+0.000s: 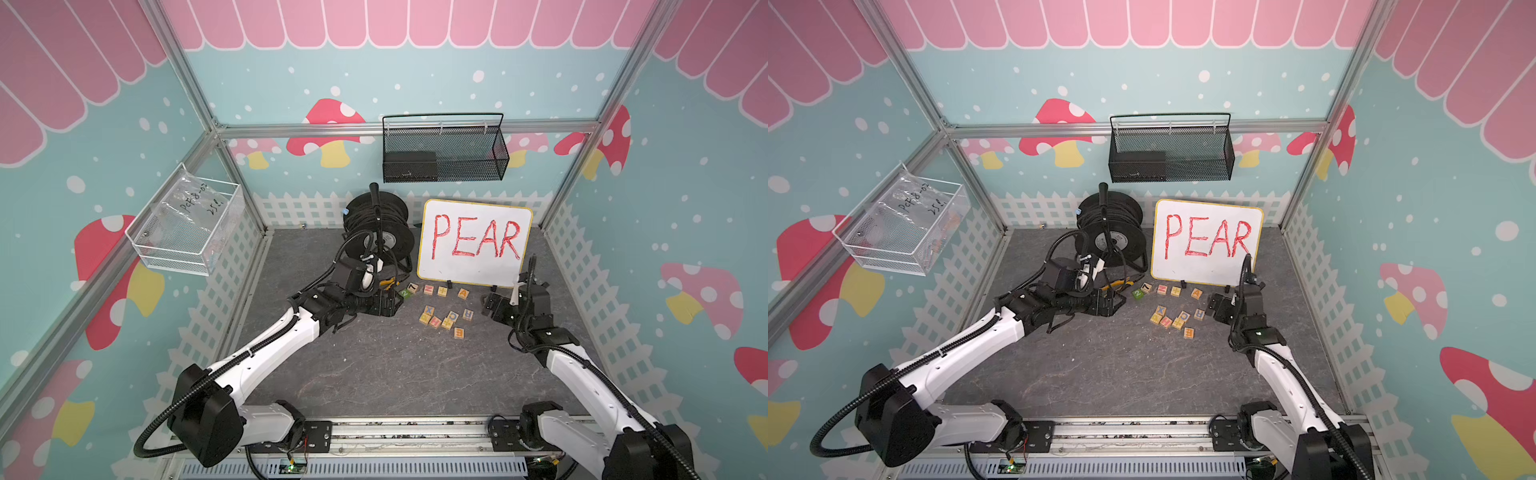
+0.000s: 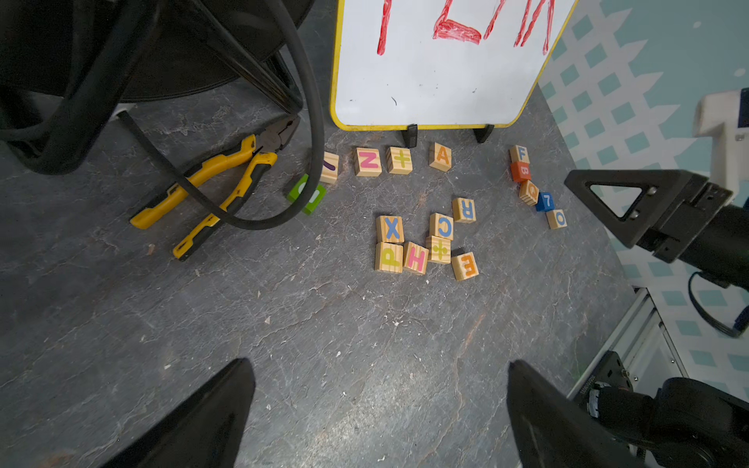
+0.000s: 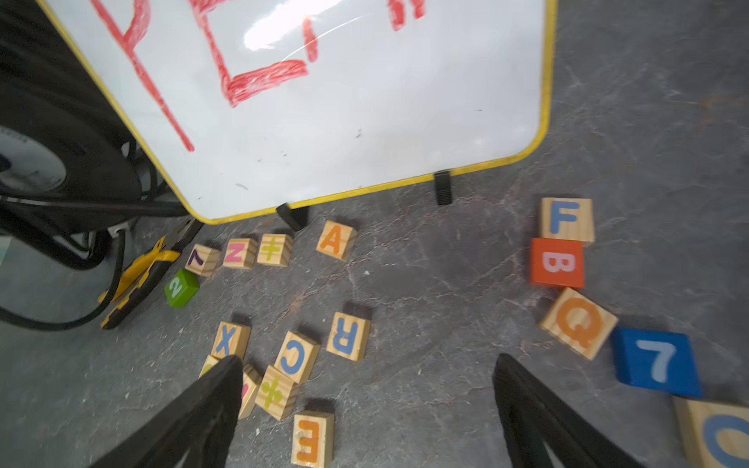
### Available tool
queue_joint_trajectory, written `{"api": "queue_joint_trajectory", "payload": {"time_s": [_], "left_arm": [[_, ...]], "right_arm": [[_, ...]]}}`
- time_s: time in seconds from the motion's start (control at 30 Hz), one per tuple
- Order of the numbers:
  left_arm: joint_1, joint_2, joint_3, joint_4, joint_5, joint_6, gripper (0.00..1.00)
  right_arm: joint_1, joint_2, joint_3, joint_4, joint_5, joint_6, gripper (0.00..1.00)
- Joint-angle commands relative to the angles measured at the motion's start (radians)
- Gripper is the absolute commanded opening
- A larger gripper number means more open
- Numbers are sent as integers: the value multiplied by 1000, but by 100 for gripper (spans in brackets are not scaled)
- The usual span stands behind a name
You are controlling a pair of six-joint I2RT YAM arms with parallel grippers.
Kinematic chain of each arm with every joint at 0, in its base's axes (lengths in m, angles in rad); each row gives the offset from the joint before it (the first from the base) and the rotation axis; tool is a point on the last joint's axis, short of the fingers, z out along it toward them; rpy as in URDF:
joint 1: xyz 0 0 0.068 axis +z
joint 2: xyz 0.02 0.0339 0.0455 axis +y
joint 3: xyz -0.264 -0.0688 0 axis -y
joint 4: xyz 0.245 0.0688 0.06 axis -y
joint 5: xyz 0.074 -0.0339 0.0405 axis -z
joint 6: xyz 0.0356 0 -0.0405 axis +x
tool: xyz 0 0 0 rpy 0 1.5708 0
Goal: Spell the uppercase word “pear” with letter blocks
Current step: Pick up the letter block from the center of the board.
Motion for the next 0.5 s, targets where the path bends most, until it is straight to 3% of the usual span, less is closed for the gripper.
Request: {"api": "queue_joint_trajectory", "payload": {"time_s": [0.0, 0.27, 0.47], "left_arm": [[4, -35, -14, 10, -34, -18, 99], [-16, -56, -17, -14, -132, -15, 98], [-161, -6, 36, -98, -339, -3, 93]], "right_arm": [[94, 68, 47, 38, -14, -80, 97], [191, 131, 74, 73, 37, -70, 96], [196, 1, 39, 43, 87, -54, 96]]}}
